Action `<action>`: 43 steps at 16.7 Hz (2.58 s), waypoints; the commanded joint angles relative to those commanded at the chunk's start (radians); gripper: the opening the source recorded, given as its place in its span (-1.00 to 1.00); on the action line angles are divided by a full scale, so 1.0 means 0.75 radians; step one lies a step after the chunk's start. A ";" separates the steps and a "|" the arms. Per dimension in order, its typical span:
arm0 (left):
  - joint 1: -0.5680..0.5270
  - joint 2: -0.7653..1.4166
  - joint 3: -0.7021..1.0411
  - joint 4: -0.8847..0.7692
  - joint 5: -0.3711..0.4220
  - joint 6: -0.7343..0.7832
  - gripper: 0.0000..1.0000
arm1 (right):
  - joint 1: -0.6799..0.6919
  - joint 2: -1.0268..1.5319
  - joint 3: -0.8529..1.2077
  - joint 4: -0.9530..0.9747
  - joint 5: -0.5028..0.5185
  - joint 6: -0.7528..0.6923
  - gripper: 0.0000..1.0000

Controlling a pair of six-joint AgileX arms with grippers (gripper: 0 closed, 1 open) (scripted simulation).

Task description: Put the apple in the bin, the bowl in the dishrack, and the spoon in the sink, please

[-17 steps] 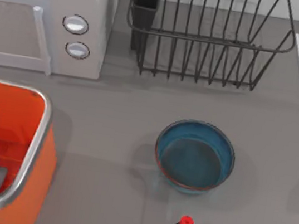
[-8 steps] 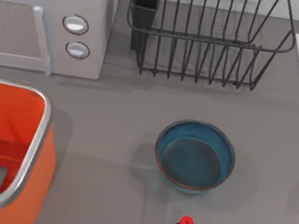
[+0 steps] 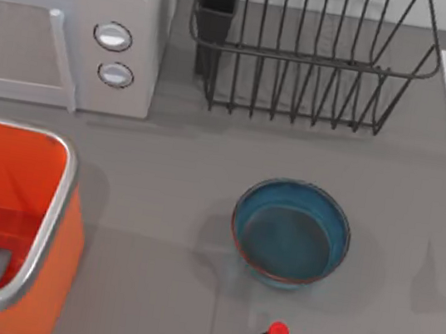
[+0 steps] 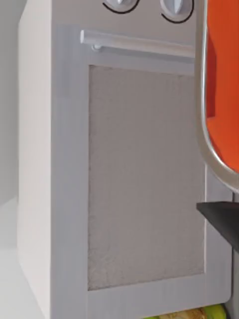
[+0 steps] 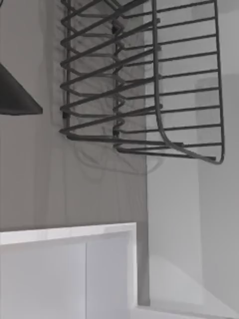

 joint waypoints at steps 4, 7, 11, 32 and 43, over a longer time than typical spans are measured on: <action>0.000 0.000 0.000 0.000 0.000 0.000 1.00 | 0.208 0.416 0.380 -0.280 -0.013 0.163 1.00; 0.000 0.000 0.000 0.000 0.000 0.000 1.00 | 0.355 0.828 0.726 -0.534 -0.019 0.290 1.00; 0.000 0.000 0.000 0.000 0.000 0.000 1.00 | 0.492 1.418 1.188 -0.888 -0.018 0.436 1.00; 0.000 0.000 0.000 0.000 0.000 0.000 1.00 | 0.531 2.403 1.838 -1.360 0.014 0.592 1.00; 0.000 0.000 0.000 0.000 0.000 0.000 1.00 | 0.533 2.499 1.593 -1.018 0.015 0.595 1.00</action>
